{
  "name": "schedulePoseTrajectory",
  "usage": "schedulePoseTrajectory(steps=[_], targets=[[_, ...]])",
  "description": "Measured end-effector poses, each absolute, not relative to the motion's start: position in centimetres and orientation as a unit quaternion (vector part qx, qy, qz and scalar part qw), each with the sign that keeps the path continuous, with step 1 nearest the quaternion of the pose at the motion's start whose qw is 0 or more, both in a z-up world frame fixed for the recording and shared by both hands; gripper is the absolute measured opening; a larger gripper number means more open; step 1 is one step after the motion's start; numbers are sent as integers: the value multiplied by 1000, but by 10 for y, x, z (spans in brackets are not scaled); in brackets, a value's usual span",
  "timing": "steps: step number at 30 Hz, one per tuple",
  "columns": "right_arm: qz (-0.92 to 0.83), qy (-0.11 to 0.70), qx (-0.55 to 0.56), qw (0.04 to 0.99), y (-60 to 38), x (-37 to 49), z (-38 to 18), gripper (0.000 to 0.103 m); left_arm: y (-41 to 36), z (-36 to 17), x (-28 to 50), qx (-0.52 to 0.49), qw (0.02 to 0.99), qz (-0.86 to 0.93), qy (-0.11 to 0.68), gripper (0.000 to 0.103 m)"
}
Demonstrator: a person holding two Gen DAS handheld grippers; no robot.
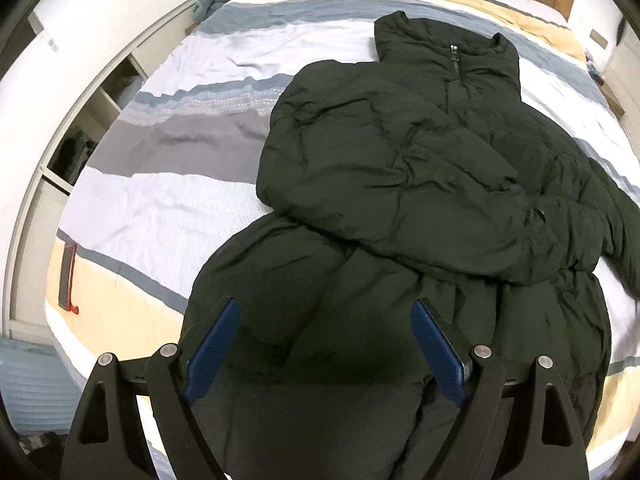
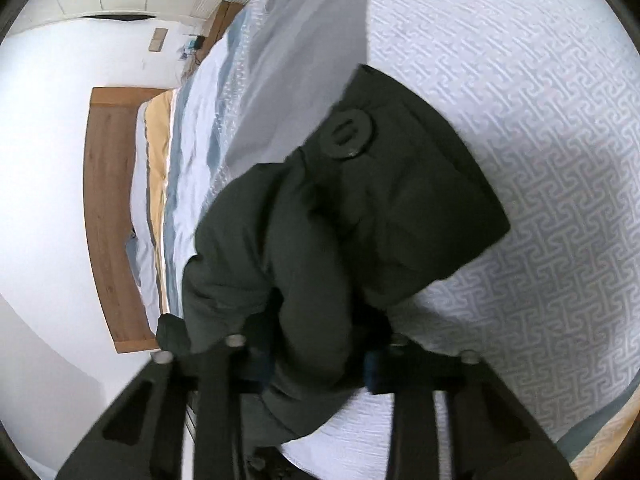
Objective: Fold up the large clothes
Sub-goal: 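Reach the right tool to the other sleeve cuff and grasp it, then lift the sleeve with the right tool and fold it over the coat body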
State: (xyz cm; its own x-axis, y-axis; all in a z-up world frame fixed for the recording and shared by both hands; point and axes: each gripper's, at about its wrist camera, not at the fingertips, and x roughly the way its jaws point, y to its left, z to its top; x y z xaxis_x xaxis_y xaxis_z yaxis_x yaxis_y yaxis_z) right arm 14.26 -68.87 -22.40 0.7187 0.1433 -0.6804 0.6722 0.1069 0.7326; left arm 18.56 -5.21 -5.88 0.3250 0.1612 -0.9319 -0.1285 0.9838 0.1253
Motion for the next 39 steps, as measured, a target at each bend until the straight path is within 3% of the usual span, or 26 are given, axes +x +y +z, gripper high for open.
schedulePoseTrajectory(steps=[5, 19, 30, 39], targets=[[-198, 317, 605, 703, -688, 155, -197, 12, -48, -52, 180, 12, 822, 88, 563, 86], [-139, 330, 438, 825, -635, 191, -70, 11, 2, -39, 164, -42, 836, 113, 535, 86], [-55, 344, 305, 886, -509, 199, 19, 11, 45, -61, 171, -80, 838, 76, 534, 86], [12, 401, 190, 896, -372, 195, 18, 11, 86, -60, 171, -85, 844, 59, 526, 86]])
